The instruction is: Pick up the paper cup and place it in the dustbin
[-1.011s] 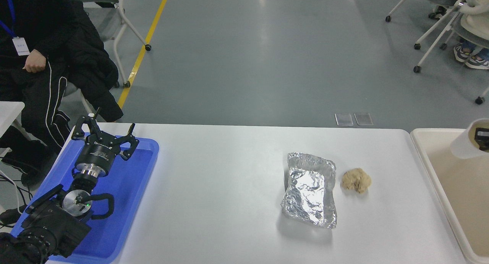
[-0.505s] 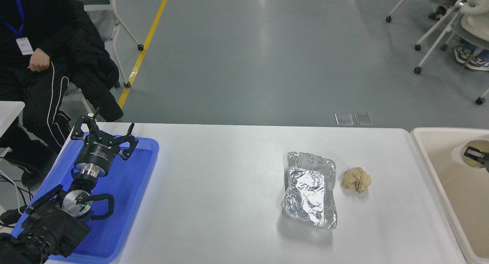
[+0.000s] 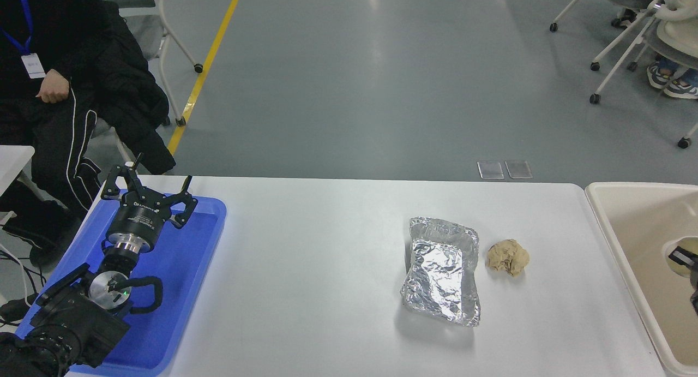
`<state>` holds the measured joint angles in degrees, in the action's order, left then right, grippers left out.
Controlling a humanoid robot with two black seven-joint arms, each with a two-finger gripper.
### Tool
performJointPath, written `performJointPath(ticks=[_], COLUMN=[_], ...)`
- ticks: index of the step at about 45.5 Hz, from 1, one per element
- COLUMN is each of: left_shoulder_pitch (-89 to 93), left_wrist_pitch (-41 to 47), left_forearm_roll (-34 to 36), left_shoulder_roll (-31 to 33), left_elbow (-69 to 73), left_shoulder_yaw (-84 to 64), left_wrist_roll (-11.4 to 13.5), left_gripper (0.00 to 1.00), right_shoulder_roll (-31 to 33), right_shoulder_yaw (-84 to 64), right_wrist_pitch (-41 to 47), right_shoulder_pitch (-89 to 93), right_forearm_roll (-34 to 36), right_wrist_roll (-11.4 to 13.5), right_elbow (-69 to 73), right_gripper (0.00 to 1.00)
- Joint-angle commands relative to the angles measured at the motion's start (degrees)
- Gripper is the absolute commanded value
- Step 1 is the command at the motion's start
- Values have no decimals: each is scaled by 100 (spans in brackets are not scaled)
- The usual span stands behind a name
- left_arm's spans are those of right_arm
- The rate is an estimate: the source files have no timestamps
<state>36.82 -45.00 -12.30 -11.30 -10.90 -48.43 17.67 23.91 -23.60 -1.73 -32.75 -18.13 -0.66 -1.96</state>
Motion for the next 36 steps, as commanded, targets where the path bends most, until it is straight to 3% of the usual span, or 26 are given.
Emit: performJointPath(ticks=[1, 3, 5, 6, 25, 36], left_shoulder_pitch=[0, 0, 0, 0, 0, 0], left_wrist_pitch=[0, 0, 0, 0, 0, 0], left_forearm_roll=[-1, -1, -1, -1, -9, -9], left_shoulder_roll=[-3, 5, 5, 5, 5, 5], left_elbow=[0, 0, 0, 0, 0, 0], left_shoulder_yaw=[0, 0, 0, 0, 0, 0], left_wrist_roll=[0, 0, 0, 0, 8, 8], left_gripper=[100, 100, 100, 100, 100, 100], right_shoulder_roll=[-62, -53, -53, -53, -44, -97], right_shoulder_yaw=[198, 207, 225, 225, 321, 1375], right_wrist_pitch=[-161, -161, -100, -100, -64, -82], right_shoulder_pitch=[207, 260, 269, 286, 23, -381], right_forearm_roll=[90, 99, 108, 108, 450, 1065], right_wrist_roll=[119, 119, 119, 119, 110, 75], right_elbow=[-33, -33, -24, -15, -15, 64], right_gripper=[13, 64, 96, 100, 100, 100])
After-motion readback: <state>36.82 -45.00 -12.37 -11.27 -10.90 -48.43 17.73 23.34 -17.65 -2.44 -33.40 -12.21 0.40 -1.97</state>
